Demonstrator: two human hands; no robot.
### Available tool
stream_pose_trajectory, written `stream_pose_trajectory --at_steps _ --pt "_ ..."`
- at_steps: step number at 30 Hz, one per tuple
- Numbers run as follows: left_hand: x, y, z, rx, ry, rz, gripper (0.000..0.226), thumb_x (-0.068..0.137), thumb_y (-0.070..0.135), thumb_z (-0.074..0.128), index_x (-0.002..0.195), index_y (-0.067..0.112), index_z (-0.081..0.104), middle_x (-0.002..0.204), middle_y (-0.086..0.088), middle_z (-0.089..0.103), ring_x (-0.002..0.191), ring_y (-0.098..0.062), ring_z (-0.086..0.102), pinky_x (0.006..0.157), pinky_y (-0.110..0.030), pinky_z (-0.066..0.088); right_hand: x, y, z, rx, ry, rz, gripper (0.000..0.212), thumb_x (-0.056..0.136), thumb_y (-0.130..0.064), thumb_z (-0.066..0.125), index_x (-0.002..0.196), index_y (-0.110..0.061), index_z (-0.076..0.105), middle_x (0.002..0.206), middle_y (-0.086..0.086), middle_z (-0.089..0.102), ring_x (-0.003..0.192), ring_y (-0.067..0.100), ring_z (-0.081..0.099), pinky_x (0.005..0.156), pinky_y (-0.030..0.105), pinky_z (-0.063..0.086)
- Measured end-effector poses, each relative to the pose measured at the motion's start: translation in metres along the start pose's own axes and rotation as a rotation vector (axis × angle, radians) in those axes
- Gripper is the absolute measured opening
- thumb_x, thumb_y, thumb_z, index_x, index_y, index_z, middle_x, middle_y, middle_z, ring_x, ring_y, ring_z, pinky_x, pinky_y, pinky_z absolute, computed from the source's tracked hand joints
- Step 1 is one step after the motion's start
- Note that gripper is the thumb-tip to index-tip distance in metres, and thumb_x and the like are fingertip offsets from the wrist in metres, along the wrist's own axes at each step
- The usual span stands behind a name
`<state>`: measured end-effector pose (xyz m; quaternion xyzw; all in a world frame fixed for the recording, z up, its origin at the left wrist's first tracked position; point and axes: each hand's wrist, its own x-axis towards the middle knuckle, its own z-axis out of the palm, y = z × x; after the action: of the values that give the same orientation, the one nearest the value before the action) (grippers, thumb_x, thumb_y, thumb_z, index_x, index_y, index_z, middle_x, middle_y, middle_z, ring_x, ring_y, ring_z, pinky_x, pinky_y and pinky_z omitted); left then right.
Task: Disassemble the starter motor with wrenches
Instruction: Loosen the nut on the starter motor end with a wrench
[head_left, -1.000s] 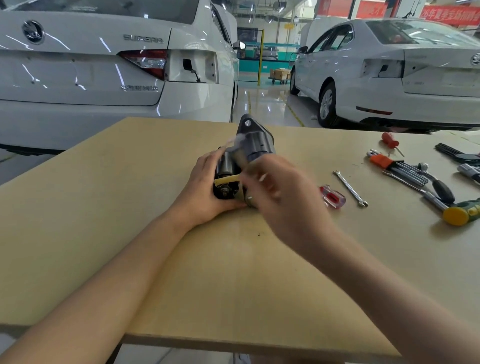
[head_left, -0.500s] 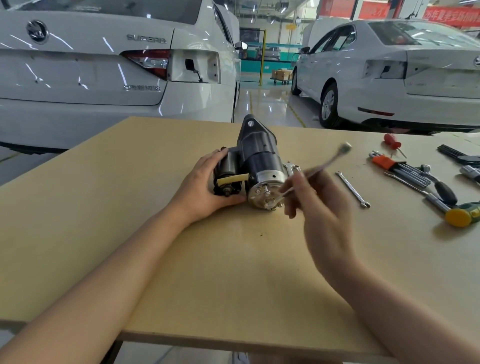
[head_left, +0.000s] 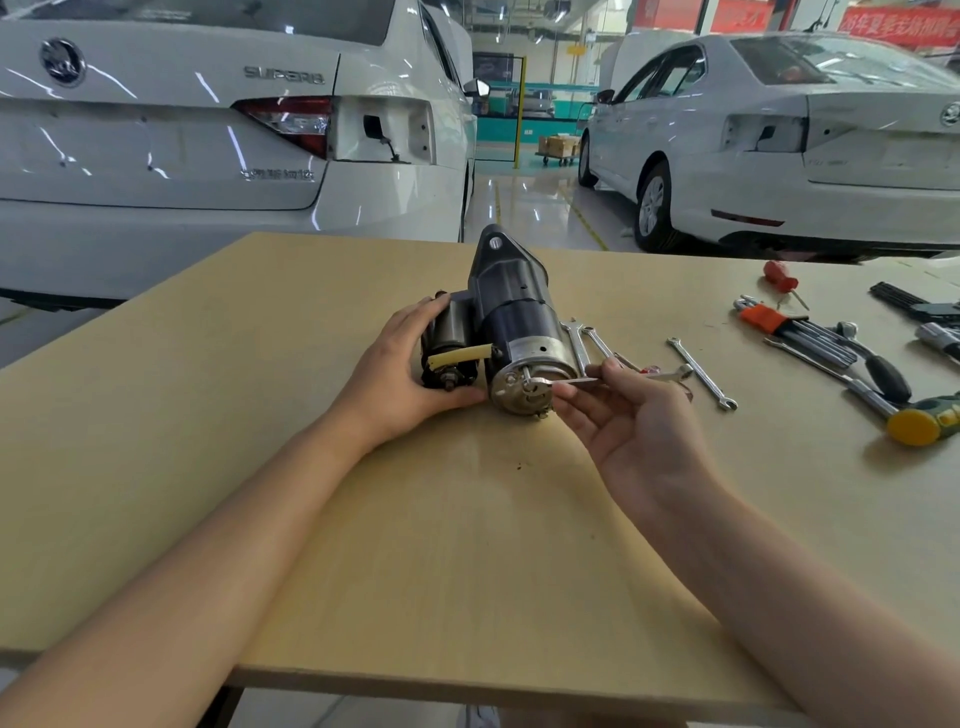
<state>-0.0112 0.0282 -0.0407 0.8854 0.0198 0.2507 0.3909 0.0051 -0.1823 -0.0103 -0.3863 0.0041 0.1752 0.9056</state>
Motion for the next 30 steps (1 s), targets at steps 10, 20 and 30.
stream_pose_trajectory --at_steps 10,20,30 --pt "0.001 0.002 -0.001 -0.023 0.033 -0.031 0.101 0.057 0.026 0.092 0.145 0.025 0.043 0.134 0.010 0.047 0.121 -0.010 0.048 0.108 -0.034 0.040 -0.012 0.017 0.024 -1.407 -0.388 -1.136 0.013 0.090 -0.014 0.060 0.079 -0.008 0.065 0.076 0.005 0.058 0.067 0.022 0.055 0.062 0.031 0.044" --pt "0.000 0.001 0.000 -0.032 0.064 0.007 0.083 0.070 0.009 0.080 0.144 0.022 0.046 0.141 0.002 0.049 0.129 -0.013 0.048 0.107 -0.032 0.040 -0.025 0.025 0.008 -1.216 -0.793 -1.219 0.011 0.090 -0.006 0.065 0.099 -0.004 0.072 0.086 0.009 0.062 0.076 0.020 0.060 0.068 0.033 0.050" --pt "0.001 -0.001 -0.001 -0.024 0.040 -0.009 0.101 0.057 0.026 0.093 0.145 0.025 0.043 0.141 0.005 0.046 0.125 -0.006 0.044 0.110 -0.040 0.039 0.006 0.006 0.001 -0.136 0.028 -0.147 0.006 0.096 -0.005 0.053 0.091 -0.005 0.049 0.052 0.003 0.059 0.041 0.011 0.056 0.045 0.022 0.049"
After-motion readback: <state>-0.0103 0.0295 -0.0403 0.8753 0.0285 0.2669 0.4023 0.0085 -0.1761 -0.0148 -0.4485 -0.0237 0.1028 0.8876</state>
